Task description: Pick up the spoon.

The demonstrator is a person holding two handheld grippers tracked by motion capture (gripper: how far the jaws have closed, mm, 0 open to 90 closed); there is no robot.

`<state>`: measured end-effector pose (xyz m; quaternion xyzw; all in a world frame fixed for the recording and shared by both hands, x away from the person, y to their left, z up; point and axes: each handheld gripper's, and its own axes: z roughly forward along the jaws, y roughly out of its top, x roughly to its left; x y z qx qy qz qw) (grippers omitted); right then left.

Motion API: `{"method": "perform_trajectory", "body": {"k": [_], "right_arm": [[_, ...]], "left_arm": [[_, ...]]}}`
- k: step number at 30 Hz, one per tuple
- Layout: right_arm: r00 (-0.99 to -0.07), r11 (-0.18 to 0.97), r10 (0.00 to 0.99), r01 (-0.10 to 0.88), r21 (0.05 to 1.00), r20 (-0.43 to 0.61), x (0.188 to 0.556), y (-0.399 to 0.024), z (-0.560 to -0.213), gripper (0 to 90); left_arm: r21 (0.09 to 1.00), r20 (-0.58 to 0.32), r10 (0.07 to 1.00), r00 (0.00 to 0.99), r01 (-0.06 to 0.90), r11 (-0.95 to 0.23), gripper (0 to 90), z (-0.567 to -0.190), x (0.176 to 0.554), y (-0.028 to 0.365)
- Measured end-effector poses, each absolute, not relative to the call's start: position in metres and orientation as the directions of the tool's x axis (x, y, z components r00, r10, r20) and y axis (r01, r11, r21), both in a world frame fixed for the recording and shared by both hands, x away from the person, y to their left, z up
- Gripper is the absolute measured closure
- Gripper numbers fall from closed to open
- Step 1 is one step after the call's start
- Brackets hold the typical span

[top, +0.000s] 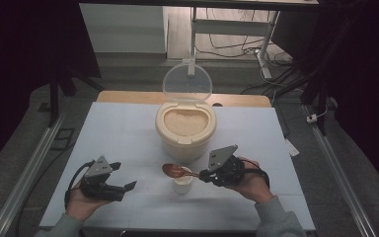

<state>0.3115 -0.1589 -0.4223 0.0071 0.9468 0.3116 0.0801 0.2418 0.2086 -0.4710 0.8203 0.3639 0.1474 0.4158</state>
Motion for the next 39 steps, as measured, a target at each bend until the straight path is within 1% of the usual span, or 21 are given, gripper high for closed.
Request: {"method": "perform_trajectory", "body": {"k": [2, 7, 13, 21, 27, 28, 30, 33, 39], "right_arm": [[-0.986, 0.811, 0.066, -0.036, 0.585, -0.151, 0.312, -0.158, -0.424, 79.8], [-0.985, 0.819, 0.062, -0.041, 0.573, -0.160, 0.312, -0.158, -0.424, 79.8], [-0.985, 0.816, 0.058, -0.047, 0.576, -0.163, 0.310, -0.156, -0.425, 79.8], [-0.983, 0.825, 0.051, -0.058, 0.563, -0.176, 0.308, -0.151, -0.425, 79.8], [-0.982, 0.823, 0.038, -0.075, 0.563, -0.187, 0.306, -0.146, -0.424, 79.8], [-0.981, 0.825, 0.031, -0.084, 0.559, -0.193, 0.305, -0.145, -0.424, 79.8], [-0.980, 0.825, 0.031, -0.086, 0.558, -0.197, 0.304, -0.145, -0.424, 79.8], [-0.981, 0.832, 0.019, -0.092, 0.548, -0.194, 0.302, -0.142, -0.424, 79.8], [-0.980, 0.841, -0.003, -0.110, 0.530, -0.199, 0.300, -0.138, -0.426, 79.7]], "left_arm": [[0.794, -0.051, 0.698, 0.714, 0.453, -0.405, 13.6, -0.458, 0.243, 0.198], [0.795, -0.042, 0.679, 0.733, 0.436, -0.421, 14.1, -0.443, 0.247, 0.181], [0.802, -0.019, 0.626, 0.780, 0.385, -0.456, 15.3, -0.421, 0.255, 0.154], [0.781, -0.004, 0.553, 0.833, 0.349, -0.519, 16.0, -0.409, 0.269, 0.118], [0.743, -0.009, 0.488, 0.873, 0.333, -0.581, 20.0, -0.409, 0.277, 0.099], [0.733, -0.009, 0.478, 0.878, 0.331, -0.594, 22.4, -0.410, 0.278, 0.096], [0.717, -0.004, 0.460, 0.888, 0.323, -0.617, 23.5, -0.411, 0.279, 0.091], [0.694, -0.003, 0.429, 0.903, 0.311, -0.649, 30.5, -0.412, 0.282, 0.084], [0.640, -0.028, 0.364, 0.931, 0.296, -0.709, 37.3, -0.418, 0.289, 0.069]]}}
